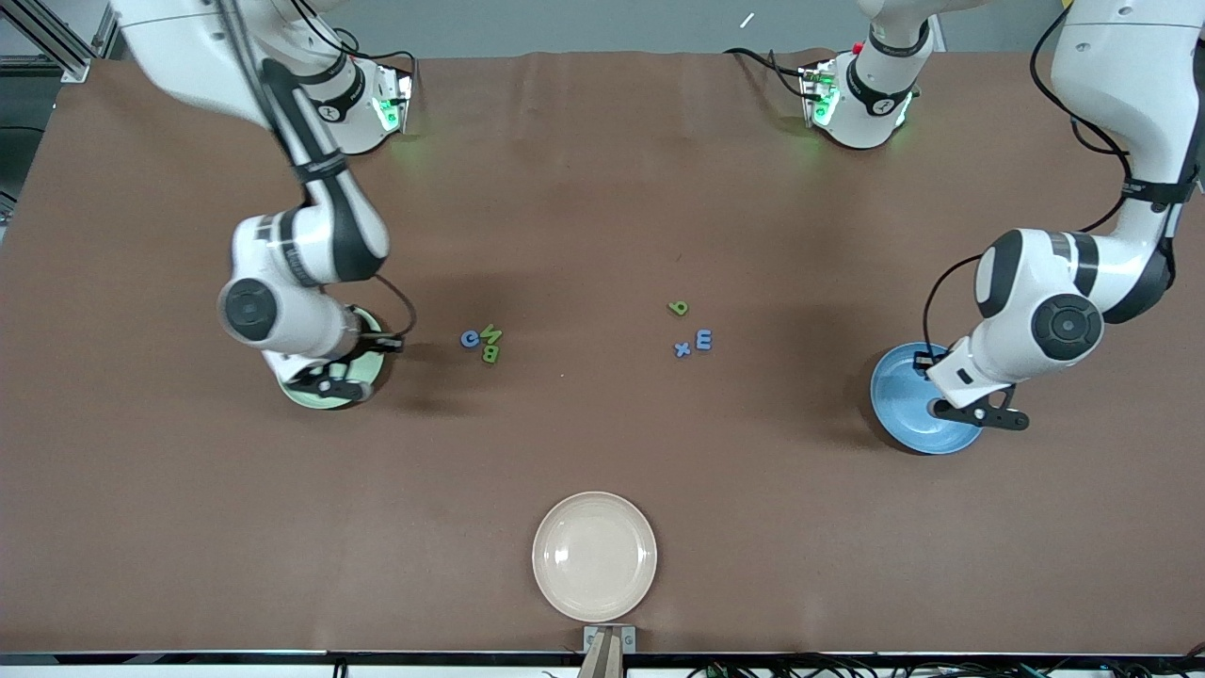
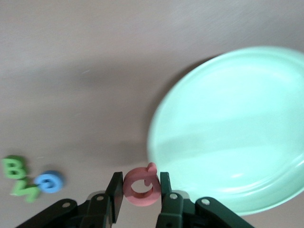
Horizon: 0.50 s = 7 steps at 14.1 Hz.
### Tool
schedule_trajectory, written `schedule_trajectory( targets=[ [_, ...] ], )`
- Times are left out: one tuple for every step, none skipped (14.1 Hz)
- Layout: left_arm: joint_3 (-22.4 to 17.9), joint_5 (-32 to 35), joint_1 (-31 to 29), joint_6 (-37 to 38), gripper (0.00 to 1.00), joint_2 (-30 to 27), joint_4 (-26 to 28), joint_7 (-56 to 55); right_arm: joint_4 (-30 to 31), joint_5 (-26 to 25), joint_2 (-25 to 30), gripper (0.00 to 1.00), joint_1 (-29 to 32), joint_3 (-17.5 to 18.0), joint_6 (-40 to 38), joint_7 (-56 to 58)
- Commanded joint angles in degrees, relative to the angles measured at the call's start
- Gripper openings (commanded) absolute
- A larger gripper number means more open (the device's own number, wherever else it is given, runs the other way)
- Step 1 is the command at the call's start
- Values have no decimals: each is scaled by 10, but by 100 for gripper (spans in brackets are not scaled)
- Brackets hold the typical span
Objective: Sort upper and lower case letters into plates
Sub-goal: 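Drop the u and the red letter into the blue and green plates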
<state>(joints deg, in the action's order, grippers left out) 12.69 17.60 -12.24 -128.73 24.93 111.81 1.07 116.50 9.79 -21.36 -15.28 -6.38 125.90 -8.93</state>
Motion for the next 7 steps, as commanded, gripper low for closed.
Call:
schedule_trajectory(
  targets=[
    [6, 39, -28, -31, 10, 18, 5, 12, 11, -35, -3, 1, 62, 10, 4, 68],
    [6, 47, -32, -37, 10, 21, 5, 13, 11, -50, -7, 2, 73, 11, 4, 70],
    [6, 52, -35, -43, 10, 30, 4, 13, 12, -54, -9, 2, 75, 11, 4, 70],
    [6, 63, -42, -49, 10, 36, 4, 13, 15, -54, -11, 3, 76, 11, 1, 70],
    [6, 70, -47, -51, 10, 42, 4, 13, 17, -54, -14, 5, 76, 11, -3, 70],
    [6, 72, -49, -51, 10, 48, 4, 13, 20, -54, -19, 8, 76, 11, -4, 70],
    [6, 72, -49, -51, 11, 49, 5, 13, 25, -54, -21, 15, 75, 11, -4, 70]
  ],
)
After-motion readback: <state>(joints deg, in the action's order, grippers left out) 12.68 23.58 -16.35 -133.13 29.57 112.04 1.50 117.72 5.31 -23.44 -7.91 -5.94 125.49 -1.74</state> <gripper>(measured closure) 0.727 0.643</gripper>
